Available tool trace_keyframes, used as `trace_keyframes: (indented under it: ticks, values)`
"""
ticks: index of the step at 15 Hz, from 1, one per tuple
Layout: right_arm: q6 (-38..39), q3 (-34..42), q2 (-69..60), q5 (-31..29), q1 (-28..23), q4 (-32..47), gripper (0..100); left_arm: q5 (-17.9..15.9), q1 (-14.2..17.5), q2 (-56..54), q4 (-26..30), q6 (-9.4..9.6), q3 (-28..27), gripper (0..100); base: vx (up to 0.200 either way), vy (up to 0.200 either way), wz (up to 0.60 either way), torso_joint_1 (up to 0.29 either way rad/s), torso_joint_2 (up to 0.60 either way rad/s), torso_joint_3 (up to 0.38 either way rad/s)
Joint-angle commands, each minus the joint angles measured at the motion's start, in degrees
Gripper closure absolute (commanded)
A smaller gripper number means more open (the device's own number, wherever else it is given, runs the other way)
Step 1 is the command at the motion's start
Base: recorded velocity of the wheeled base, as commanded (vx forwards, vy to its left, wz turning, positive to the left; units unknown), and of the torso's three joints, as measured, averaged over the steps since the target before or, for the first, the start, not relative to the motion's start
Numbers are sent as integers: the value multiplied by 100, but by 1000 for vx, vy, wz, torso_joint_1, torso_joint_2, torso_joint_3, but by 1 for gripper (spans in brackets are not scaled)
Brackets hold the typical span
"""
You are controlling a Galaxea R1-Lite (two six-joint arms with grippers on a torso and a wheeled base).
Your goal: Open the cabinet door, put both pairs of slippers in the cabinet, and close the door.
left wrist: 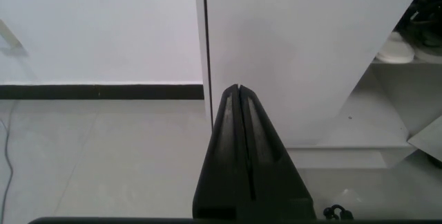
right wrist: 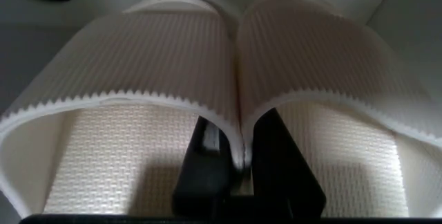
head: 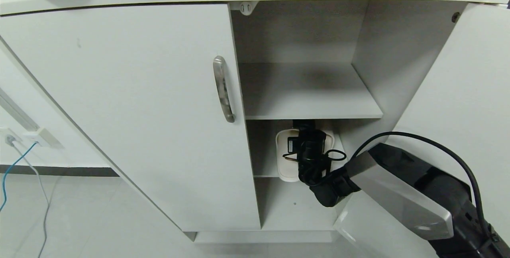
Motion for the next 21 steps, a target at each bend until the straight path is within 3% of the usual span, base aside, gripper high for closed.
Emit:
trace_keyframes:
  ticks: [1,6,7,13,21]
  values:
    - [-3,-436,241,30,-83,231,100,-5,1,6,2,-1,0,100,0,0,0,0,0,0]
    - [5,-647,381,30,-135,292,100,-5,1,6,2,-1,0,100,0,0,0,0,0,0]
    - [14,-620,373,30,-135,283,0,-5,1,6,2,-1,0,100,0,0,0,0,0,0]
    - [5,276,-93,30,-12,-33,0,-5,1,6,2,-10,-9,100,0,0,0,0,0,0]
    - [5,3036,-1456,30,357,-1176,0,-23,1,6,2,-1,0,100,0,0,0,0,0,0]
